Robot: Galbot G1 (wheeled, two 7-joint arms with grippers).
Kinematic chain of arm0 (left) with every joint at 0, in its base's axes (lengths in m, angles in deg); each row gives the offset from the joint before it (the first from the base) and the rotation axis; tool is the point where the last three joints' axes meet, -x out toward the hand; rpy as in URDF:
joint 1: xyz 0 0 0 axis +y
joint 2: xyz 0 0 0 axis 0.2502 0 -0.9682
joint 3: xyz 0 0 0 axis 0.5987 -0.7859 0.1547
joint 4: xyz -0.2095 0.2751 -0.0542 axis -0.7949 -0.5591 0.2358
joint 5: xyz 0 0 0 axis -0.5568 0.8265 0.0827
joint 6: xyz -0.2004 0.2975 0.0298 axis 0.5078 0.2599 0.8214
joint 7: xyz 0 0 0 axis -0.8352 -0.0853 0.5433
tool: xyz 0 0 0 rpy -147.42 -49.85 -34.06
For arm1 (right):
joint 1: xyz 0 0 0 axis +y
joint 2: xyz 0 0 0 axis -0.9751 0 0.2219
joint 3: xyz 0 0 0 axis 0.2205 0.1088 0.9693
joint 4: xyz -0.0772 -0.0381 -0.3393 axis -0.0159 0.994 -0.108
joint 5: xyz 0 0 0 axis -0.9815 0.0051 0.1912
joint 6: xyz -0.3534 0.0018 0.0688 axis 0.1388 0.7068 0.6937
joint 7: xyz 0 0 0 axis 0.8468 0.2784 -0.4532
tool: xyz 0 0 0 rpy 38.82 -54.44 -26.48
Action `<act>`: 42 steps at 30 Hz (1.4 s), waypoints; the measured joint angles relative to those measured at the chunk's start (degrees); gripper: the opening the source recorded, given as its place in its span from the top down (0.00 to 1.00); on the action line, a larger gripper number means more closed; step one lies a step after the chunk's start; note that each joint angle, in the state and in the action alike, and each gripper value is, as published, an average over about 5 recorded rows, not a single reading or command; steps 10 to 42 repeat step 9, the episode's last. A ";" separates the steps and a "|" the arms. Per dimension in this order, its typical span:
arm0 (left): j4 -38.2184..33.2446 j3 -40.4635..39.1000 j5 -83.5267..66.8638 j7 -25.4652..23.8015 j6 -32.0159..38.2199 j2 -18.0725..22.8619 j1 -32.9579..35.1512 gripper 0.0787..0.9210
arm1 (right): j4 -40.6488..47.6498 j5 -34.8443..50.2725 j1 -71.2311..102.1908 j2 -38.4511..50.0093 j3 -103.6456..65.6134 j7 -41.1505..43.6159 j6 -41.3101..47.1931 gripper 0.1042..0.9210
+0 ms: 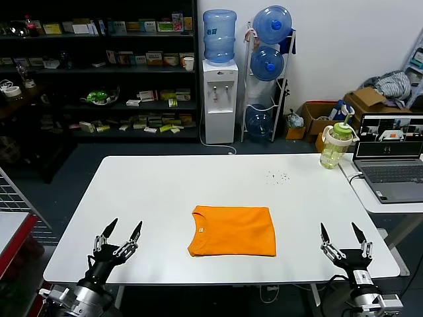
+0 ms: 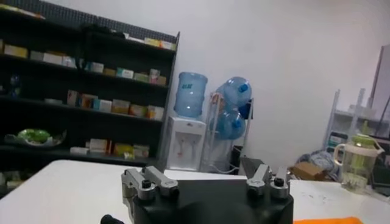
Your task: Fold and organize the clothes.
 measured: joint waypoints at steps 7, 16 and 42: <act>-0.34 1.92 1.53 -0.61 1.04 1.75 0.49 0.12 | 0.72 -1.82 -0.29 -1.49 -0.20 1.22 -1.50 0.12; -0.34 2.11 1.69 -0.63 1.16 2.00 0.51 0.12 | 0.84 -2.09 -0.30 -1.72 -0.21 1.34 -1.70 0.12; -0.34 2.11 1.69 -0.63 1.16 2.00 0.51 0.12 | 0.84 -2.09 -0.30 -1.72 -0.21 1.34 -1.70 0.12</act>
